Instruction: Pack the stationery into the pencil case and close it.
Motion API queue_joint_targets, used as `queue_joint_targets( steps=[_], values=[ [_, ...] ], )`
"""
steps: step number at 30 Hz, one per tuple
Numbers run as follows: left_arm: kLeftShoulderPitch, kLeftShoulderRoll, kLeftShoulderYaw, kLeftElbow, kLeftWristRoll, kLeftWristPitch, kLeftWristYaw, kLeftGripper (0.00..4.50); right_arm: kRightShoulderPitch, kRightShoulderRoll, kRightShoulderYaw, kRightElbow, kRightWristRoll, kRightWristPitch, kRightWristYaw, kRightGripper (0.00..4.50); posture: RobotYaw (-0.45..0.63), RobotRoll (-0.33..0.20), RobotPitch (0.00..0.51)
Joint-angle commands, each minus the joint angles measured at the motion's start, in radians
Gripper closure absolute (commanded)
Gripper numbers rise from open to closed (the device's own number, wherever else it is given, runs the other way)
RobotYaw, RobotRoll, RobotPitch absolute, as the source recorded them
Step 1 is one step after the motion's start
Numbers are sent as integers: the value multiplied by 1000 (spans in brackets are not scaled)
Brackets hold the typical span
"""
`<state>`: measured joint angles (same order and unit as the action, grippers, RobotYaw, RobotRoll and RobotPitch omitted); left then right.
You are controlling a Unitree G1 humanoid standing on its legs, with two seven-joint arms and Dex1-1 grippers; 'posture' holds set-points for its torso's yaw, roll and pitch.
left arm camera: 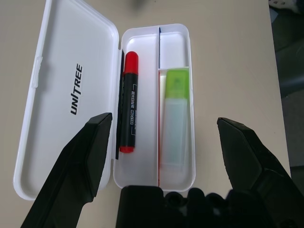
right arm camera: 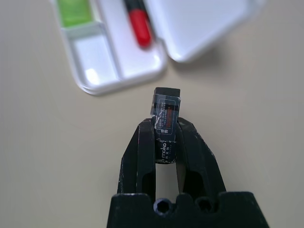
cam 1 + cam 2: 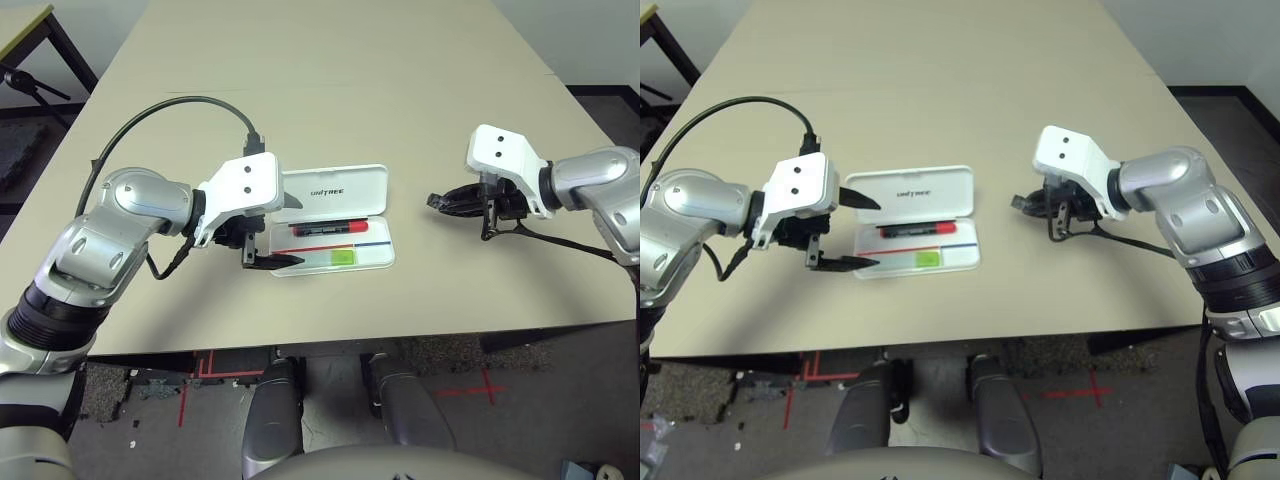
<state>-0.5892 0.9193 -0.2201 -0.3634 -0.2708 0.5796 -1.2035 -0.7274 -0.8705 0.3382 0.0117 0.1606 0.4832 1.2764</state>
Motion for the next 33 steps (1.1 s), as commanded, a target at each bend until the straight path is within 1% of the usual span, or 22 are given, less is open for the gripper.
queue_joint_targets(
  steps=[1,2,7,12,27,33],
  values=[
    [5,10,-7,-9,8,3,-3,0,-22,35,30,-21,-10,-7,43,4176,-92,0,178],
    [6,10,-6,-9,8,3,-2,0,-27,48,35,-22,-15,-7,44,4176,-76,0,180],
    [8,11,-8,-12,11,6,2,0,-46,105,64,-26,-45,-1,37,4176,-68,0,179],
    [11,8,-10,-21,11,14,9,0,-40,153,82,-43,-61,-5,37,4176,-61,0,176],
    [25,9,-9,-37,12,25,28,0,-9,185,128,-65,-87,-15,68,4177,-47,0,166],
    [28,12,-8,-39,12,26,31,0,-6,206,135,-56,-98,-27,55,4176,-42,0,167]
  ],
)
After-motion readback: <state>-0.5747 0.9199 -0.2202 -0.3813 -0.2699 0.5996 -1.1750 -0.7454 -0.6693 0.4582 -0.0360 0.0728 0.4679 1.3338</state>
